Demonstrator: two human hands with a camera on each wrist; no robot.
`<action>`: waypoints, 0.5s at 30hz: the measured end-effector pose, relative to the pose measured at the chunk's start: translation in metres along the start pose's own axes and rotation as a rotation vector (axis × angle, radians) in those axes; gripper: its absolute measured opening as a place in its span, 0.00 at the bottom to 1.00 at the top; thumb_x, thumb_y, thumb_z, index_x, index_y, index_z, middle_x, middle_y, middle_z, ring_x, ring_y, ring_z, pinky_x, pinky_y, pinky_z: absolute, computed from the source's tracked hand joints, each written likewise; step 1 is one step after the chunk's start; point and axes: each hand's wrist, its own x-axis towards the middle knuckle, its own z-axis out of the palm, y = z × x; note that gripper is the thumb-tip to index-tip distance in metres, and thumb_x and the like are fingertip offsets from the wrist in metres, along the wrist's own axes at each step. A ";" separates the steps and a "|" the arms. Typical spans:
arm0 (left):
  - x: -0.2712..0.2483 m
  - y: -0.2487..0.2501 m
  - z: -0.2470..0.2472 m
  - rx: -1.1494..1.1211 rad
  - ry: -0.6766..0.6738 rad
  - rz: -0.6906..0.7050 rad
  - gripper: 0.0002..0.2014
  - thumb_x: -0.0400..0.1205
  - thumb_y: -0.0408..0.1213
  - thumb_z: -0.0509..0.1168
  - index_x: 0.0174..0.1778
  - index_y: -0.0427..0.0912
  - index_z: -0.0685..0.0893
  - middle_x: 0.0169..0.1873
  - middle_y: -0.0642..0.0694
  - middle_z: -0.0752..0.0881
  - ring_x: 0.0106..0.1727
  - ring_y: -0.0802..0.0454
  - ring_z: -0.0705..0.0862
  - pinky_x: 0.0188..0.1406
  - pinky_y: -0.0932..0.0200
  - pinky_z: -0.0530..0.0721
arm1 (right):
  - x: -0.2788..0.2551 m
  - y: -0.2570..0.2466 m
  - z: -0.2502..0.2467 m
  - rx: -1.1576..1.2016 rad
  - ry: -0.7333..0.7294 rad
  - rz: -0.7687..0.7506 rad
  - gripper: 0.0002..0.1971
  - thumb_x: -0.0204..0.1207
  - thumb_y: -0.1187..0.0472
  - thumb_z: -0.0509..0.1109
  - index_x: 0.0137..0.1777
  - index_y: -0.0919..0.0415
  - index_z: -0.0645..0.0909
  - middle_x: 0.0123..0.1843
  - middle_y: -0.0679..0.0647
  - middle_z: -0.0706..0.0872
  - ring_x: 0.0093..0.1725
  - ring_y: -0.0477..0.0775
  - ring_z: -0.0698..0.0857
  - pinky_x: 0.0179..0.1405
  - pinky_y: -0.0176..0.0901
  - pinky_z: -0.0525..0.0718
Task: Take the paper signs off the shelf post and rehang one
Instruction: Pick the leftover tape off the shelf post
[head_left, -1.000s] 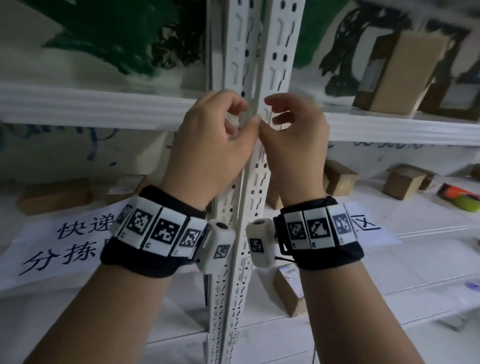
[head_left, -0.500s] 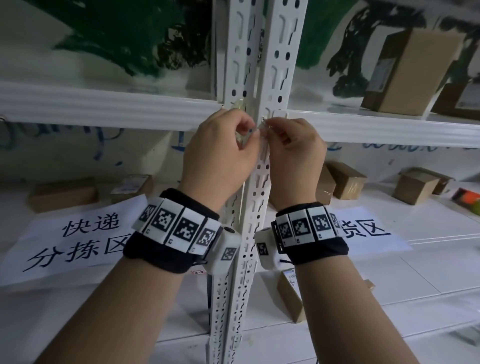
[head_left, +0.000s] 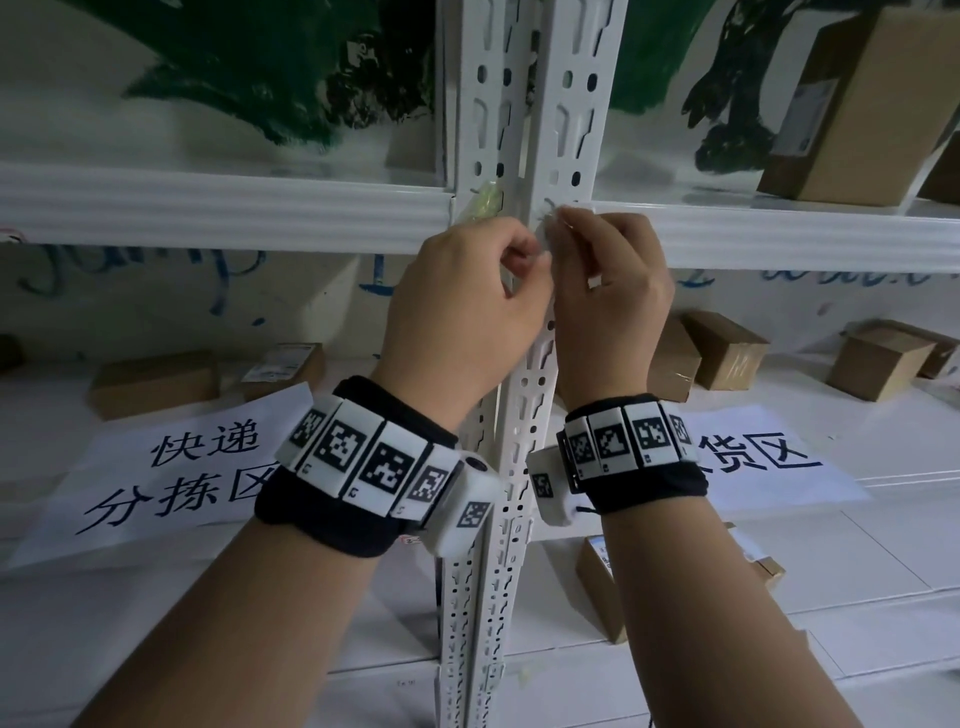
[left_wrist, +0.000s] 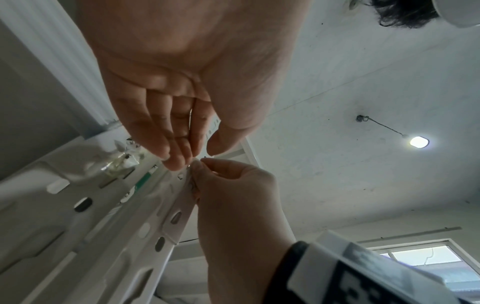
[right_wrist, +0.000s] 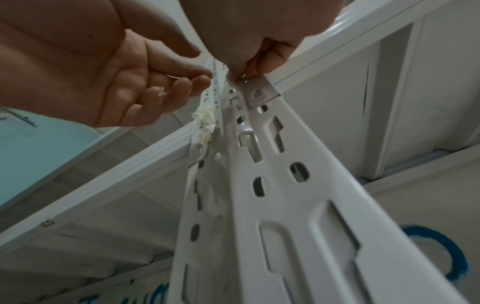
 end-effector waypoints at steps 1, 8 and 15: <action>0.000 0.000 0.001 0.003 0.001 0.000 0.08 0.84 0.45 0.68 0.52 0.48 0.90 0.43 0.58 0.89 0.36 0.61 0.86 0.40 0.53 0.90 | 0.001 0.001 0.000 0.001 -0.006 -0.001 0.07 0.85 0.64 0.78 0.55 0.68 0.94 0.48 0.59 0.91 0.45 0.54 0.89 0.44 0.44 0.88; 0.000 0.000 0.007 0.020 0.002 -0.019 0.09 0.83 0.47 0.67 0.53 0.50 0.89 0.43 0.58 0.89 0.35 0.60 0.85 0.37 0.52 0.90 | -0.001 -0.001 0.006 0.001 -0.099 0.030 0.06 0.86 0.66 0.73 0.52 0.70 0.89 0.49 0.61 0.85 0.43 0.55 0.84 0.42 0.49 0.85; -0.001 -0.002 0.006 0.040 0.016 -0.025 0.08 0.84 0.48 0.67 0.52 0.50 0.89 0.42 0.59 0.89 0.35 0.62 0.85 0.36 0.53 0.90 | 0.002 0.002 -0.006 -0.016 -0.296 -0.005 0.05 0.82 0.68 0.71 0.51 0.67 0.89 0.52 0.60 0.82 0.49 0.59 0.82 0.49 0.56 0.85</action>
